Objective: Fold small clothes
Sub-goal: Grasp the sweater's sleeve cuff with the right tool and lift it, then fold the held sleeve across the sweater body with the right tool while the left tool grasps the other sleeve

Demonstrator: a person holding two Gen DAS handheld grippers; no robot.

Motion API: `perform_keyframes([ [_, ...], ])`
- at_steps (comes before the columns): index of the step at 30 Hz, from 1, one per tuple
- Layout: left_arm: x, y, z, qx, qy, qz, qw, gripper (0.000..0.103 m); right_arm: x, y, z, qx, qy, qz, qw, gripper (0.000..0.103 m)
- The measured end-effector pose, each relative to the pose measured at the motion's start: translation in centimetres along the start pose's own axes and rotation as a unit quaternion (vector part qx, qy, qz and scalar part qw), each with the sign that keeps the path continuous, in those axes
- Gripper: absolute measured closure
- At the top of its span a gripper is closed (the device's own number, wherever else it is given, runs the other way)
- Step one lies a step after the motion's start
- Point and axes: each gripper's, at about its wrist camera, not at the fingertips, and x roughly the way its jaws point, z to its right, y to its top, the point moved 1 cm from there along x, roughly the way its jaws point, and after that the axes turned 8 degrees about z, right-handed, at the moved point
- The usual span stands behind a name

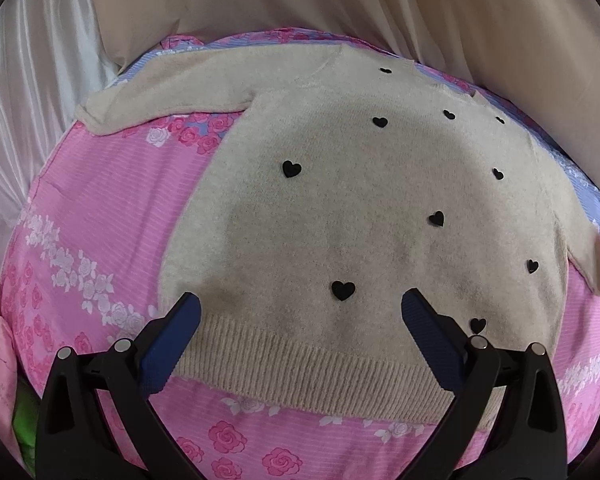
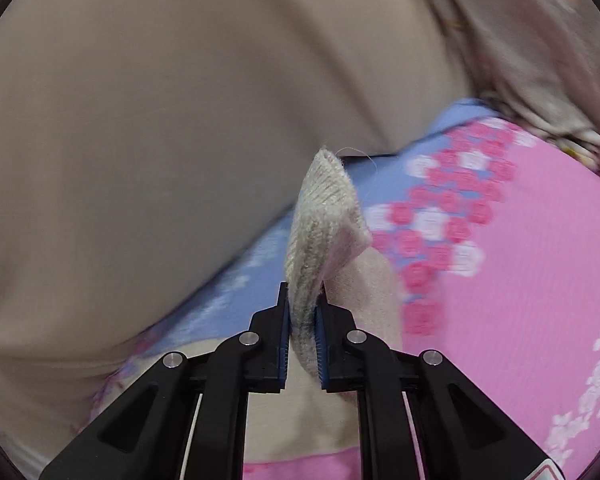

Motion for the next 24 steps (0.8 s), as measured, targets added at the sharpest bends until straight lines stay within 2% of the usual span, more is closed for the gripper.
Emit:
perform_keyframes([
  [2, 0.0, 0.0, -0.3, -0.009, -0.009, 0.0, 0.9999, 0.005, 0.8, -1.3, -6.8, -0.042, 0.067, -0.021, 0.997, 0.092],
  [3, 0.0, 0.0, -0.6, -0.013, -0.012, 0.001, 0.9998, 0.005, 1.4, -2.4, -10.5, -0.063, 0.102, -0.037, 0.992, 0.092],
  [6, -0.2, 0.1, -1.7, -0.028, -0.019, 0.006, 0.9994, 0.005, 3.4, -6.7, -19.8, -0.115, 0.172, -0.084, 0.975, 0.092],
  [9, -0.3, 0.2, -3.4, -0.049, -0.022, 0.009, 0.9985, 0.005, 6.4, -12.7, -26.9, -0.159, 0.205, -0.137, 0.956, 0.092],
  [12, -0.3, 0.3, -5.2, -0.067, -0.019, 0.018, 0.9974, 0.005, 10.1, -19.5, -31.7, -0.213, 0.196, -0.187, 0.939, 0.092],
  [15, -0.4, 0.5, -7.4, -0.088, -0.016, 0.027, 0.9956, 0.005, 14.1, -26.5, -33.7, -0.256, 0.164, -0.252, 0.919, 0.086],
  [18, -0.3, 0.5, -9.5, -0.11, -0.023, 0.03, 0.9932, 0.005, 14.7, -32.0, -33.9, -0.298, 0.135, -0.3, 0.896, 0.086],
  [19, -0.1, 0.7, -10.2, -0.12, -0.028, 0.031, 0.992, 0.005, 14.4, -33.1, -34.0, -0.313, 0.128, -0.303, 0.891, 0.086],
  [21, 0.3, 1.3, -11.8, -0.143, -0.039, 0.035, 0.9884, 0.005, 12.1, -33.6, -33.7, -0.32, 0.136, -0.289, 0.892, 0.083],
  [23, 1.4, 2.7, -14.7, -0.197, -0.063, 0.036, 0.9777, 0.005, 9.6, -33.2, -32.5, -0.331, 0.13, -0.271, 0.895, 0.076],
  [24, 2.6, 3.9, -16.9, -0.237, -0.074, 0.036, 0.9681, 0.005, 8.1, -33.1, -31.9, -0.344, 0.123, -0.256, 0.895, 0.07],
])
